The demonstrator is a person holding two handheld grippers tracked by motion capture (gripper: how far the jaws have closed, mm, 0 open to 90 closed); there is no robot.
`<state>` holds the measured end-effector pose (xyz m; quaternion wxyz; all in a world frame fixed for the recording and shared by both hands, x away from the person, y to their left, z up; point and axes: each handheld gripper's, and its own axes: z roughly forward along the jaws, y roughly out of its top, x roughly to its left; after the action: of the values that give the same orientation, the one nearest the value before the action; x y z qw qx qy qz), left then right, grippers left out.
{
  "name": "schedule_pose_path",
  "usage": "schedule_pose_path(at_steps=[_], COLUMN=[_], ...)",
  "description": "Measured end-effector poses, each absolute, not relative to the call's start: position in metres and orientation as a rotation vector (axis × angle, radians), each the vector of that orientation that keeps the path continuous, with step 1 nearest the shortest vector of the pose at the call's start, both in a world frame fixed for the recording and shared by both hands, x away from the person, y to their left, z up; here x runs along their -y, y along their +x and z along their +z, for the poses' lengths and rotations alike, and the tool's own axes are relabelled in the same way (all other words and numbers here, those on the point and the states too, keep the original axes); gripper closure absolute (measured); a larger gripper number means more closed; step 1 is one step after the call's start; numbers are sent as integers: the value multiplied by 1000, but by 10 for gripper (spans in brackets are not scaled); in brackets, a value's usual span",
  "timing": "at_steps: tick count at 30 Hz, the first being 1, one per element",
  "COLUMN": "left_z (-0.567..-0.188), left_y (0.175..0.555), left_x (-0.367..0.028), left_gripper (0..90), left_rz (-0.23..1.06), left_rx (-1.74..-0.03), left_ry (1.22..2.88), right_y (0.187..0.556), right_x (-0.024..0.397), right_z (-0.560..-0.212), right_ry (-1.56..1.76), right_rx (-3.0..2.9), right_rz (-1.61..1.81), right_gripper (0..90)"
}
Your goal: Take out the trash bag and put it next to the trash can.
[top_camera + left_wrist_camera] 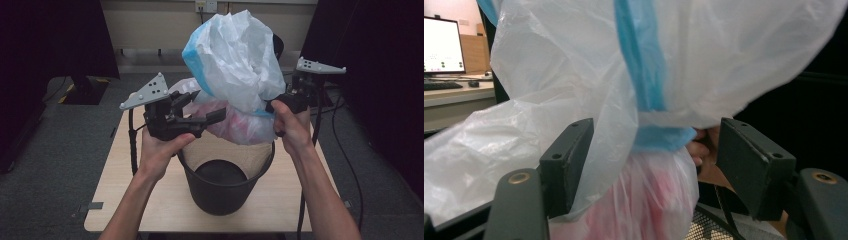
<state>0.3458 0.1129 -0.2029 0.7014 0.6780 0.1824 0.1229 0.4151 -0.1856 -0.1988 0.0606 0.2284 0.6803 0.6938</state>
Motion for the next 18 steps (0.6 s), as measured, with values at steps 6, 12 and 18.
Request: schedule_pose_path(at_steps=[6,12,18], left_z=[-207,-210,-214], left_y=[349,352,354], left_x=[-115,-116,-119], left_gripper=[319,319,318], left_rz=[272,271,251], left_rx=[-418,-432,-440], left_ry=[1516,1521,1524], right_y=[433,445,462], right_x=[190,195,198], right_z=[-193,-189,-188], right_ry=[742,764,796], right_rx=[-2024,-2004,-1994], right_rz=[2082,2066,2048], right_gripper=[900,900,900])
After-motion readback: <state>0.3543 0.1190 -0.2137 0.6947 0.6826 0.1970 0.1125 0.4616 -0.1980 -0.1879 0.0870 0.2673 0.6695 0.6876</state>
